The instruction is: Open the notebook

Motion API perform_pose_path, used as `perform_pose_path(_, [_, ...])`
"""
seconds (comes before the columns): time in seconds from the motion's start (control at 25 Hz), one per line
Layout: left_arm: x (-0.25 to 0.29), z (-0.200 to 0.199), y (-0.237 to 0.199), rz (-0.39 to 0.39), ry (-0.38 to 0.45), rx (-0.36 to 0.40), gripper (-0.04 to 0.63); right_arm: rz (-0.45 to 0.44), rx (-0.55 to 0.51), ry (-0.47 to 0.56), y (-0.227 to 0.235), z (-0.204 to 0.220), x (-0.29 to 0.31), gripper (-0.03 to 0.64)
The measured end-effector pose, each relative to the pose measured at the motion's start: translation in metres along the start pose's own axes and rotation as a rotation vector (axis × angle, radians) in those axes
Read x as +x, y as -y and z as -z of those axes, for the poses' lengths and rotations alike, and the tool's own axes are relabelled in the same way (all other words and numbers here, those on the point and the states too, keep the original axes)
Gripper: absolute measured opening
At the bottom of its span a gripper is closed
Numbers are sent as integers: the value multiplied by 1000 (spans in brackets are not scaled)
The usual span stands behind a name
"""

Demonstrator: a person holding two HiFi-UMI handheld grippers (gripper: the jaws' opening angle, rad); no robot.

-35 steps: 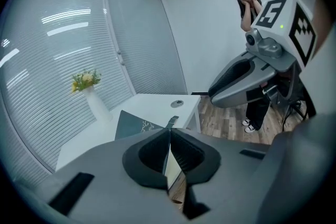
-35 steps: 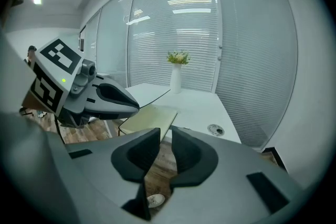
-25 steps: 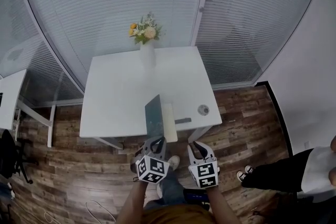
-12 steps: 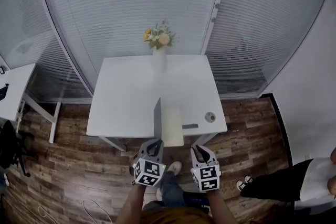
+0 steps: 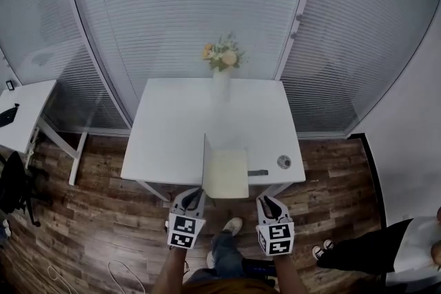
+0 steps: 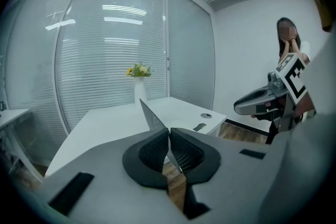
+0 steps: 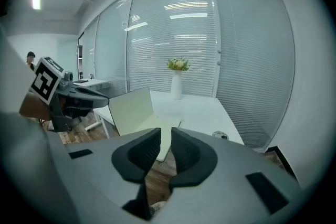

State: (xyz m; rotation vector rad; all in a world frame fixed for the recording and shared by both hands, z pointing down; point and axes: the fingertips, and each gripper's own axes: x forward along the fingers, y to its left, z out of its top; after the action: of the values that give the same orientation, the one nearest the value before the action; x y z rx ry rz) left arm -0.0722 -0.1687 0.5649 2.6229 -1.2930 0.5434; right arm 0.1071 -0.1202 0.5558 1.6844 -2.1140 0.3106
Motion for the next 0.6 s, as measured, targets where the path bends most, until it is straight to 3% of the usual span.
perform_pose_path(0.6, [-19,71,-67,-160,-91,-266,38,14,30,6,7,2,14,14])
